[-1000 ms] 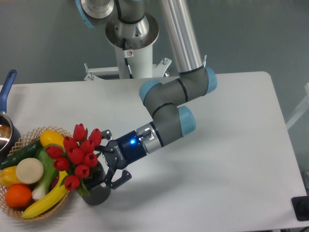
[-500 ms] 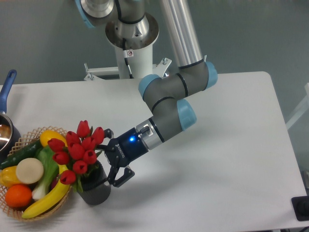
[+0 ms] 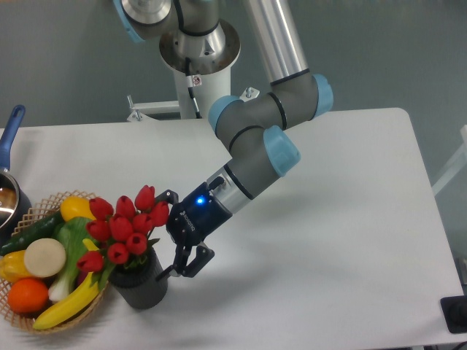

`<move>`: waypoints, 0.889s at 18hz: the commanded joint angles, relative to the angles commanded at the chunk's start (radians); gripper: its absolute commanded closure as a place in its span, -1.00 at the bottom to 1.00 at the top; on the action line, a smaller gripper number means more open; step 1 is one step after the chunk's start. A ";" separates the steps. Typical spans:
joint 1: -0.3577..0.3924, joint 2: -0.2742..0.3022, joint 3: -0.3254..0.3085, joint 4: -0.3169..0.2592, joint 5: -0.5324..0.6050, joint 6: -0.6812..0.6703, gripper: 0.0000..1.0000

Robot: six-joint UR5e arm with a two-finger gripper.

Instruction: Insert the flowers into the vase

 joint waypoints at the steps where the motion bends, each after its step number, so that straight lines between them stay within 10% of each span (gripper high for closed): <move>1: 0.000 0.040 0.011 -0.002 0.096 0.000 -1.00; 14: 0.023 0.274 -0.028 -0.011 0.722 -0.008 -1.00; 16: 0.054 0.314 0.018 -0.079 0.772 -0.008 -1.00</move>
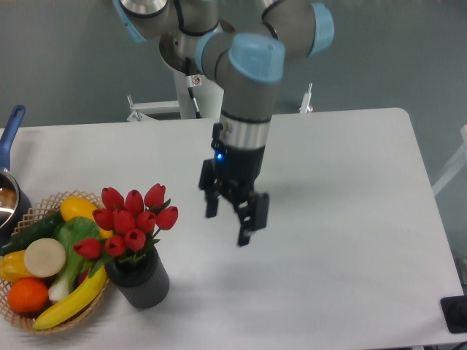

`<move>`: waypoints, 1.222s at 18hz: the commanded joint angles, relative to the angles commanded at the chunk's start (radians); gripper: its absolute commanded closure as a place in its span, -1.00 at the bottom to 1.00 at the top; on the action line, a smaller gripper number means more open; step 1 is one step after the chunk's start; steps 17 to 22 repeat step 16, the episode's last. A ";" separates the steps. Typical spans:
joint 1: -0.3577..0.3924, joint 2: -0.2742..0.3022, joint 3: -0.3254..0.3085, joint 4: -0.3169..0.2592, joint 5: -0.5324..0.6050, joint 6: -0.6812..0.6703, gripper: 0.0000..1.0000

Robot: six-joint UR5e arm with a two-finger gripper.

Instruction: Insert the flowers into the vase

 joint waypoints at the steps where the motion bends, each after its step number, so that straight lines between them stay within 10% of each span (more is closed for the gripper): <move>1: 0.005 0.015 0.025 -0.055 0.017 0.002 -1.00; 7: 0.113 0.091 0.120 -0.327 0.076 0.020 -1.00; 11: 0.195 0.134 0.106 -0.433 0.017 0.270 -1.00; 22: 0.235 0.163 0.074 -0.436 -0.044 0.275 -1.00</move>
